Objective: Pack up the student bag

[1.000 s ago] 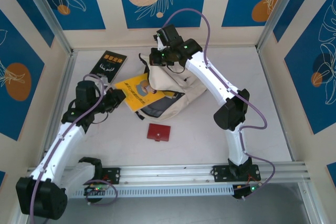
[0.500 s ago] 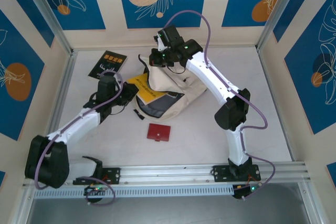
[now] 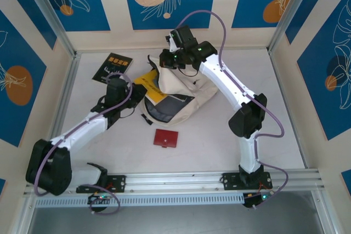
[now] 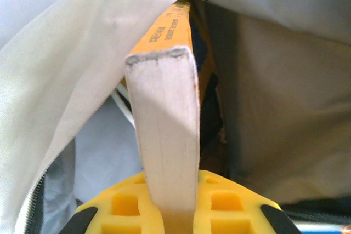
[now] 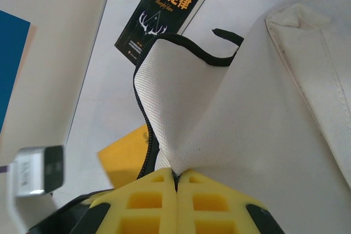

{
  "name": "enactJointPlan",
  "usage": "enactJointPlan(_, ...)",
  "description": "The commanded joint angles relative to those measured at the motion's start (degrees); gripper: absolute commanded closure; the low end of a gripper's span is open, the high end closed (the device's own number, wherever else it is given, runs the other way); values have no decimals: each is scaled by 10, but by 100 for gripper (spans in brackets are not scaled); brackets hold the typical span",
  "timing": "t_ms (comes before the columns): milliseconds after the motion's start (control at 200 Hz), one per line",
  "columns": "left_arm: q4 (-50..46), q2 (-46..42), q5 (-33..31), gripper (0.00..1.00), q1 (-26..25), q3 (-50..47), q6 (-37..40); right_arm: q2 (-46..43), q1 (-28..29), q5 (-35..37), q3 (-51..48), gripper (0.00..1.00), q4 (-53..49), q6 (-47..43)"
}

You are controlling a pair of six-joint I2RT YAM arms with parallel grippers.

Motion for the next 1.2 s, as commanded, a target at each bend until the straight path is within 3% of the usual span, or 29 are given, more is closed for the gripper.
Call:
enactJointPlan(0,27,-38,-4,100,-3,16,6,-43,-2,-28,-4,100,36,7)
enactJointPlan(305,139,56,20,100,-14,49,-45,-49,-9,-51,-13,100,49,21)
enactJointPlan(775,174,258,-94,100,-84,155,-60,-74,-36,-95,-54,100,75,42)
enactJointPlan(1125,223,374,-108,98,-100,217,-93,-93,-47,-104,-88,100,90,50)
enactJointPlan(1195,220,392,-101,89,-100,224,-100,-93,-47,-100,-92,100,90,50)
